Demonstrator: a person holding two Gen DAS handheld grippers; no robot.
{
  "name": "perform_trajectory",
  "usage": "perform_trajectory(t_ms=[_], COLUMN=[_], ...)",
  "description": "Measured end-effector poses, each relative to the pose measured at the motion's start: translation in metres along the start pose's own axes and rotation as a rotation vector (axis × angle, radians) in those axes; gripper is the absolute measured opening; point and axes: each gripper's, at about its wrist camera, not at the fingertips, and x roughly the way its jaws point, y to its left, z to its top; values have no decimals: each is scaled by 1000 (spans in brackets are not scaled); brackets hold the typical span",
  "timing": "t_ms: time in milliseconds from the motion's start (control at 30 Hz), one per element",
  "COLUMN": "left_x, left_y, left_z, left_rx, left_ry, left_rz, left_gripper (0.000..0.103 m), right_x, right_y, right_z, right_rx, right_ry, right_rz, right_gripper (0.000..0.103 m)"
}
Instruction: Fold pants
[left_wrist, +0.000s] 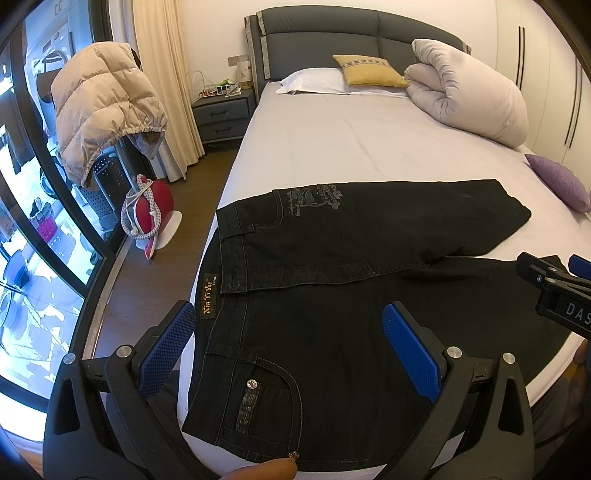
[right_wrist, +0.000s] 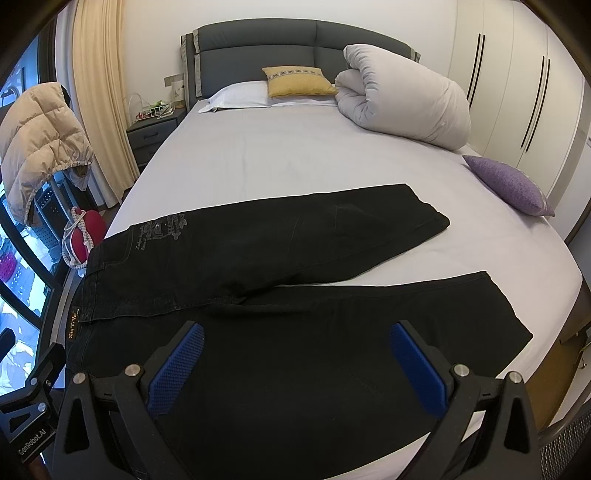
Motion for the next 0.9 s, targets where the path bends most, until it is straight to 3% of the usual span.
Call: perform_trajectory(t_ms=[900], left_x=[3], left_y=[2], left_z=[-6], left_rx=[2], left_ry=[6], left_rz=[4], left_gripper=[103], right_x=[3], right_y=[5], right_z=[-9], right_rx=[-3], right_ry=[9], right_rz=[1], right_gripper=[103])
